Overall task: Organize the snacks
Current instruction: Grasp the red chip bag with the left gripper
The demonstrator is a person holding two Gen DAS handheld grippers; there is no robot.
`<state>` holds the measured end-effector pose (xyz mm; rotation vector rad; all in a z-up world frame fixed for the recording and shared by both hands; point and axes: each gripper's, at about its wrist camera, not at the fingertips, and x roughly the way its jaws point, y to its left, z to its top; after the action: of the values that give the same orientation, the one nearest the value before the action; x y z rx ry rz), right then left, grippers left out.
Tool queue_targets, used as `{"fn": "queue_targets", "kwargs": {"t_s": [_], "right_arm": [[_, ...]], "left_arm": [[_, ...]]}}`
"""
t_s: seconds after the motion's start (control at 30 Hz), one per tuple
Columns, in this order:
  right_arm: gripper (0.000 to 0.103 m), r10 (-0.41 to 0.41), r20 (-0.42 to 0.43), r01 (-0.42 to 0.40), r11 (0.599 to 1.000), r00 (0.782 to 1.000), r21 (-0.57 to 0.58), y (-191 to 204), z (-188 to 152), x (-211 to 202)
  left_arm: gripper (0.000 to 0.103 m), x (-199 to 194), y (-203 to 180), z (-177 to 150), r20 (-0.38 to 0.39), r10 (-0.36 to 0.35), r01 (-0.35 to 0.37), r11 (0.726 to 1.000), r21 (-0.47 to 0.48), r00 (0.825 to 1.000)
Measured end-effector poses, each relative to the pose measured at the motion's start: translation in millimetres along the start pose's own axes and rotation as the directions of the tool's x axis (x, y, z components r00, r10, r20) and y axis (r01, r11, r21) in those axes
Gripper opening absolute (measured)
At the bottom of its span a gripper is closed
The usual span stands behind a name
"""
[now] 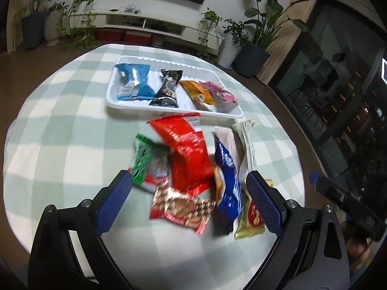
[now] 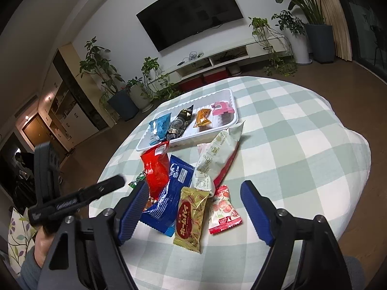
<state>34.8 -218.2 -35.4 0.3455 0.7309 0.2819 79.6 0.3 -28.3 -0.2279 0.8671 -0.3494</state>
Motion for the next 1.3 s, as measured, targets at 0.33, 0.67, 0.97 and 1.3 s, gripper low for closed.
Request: {"fn": "queue_targets", "kwargs": {"t_s": [0.33, 0.67, 0.97, 1.3], "right_arm": [[0.074, -0.013, 0.0, 0.013, 1.0, 1.0, 0.003, -12, -1, 1], [0.074, -0.007, -0.017, 0.008, 1.0, 1.0, 0.028, -21, -3, 6], [0.074, -0.016, -0.023, 0.017, 0.999, 1.0, 0.035, -24, -3, 6], [0.071, -0.023, -0.053, 0.025, 0.999, 0.998, 0.039, -23, -1, 12]], "left_arm": [[0.083, 63, -6, 25, -0.102, 0.102, -0.1, 0.995, 0.025, 0.99], [0.057, 103, -7, 32, -0.173, 0.12, -0.112, 0.992, 0.052, 0.978], [0.035, 110, -12, 33, -0.166, 0.126, -0.11, 0.989, 0.102, 0.978], [0.024, 100, -12, 31, -0.155, 0.081, -0.064, 0.992, 0.11, 0.985]]}}
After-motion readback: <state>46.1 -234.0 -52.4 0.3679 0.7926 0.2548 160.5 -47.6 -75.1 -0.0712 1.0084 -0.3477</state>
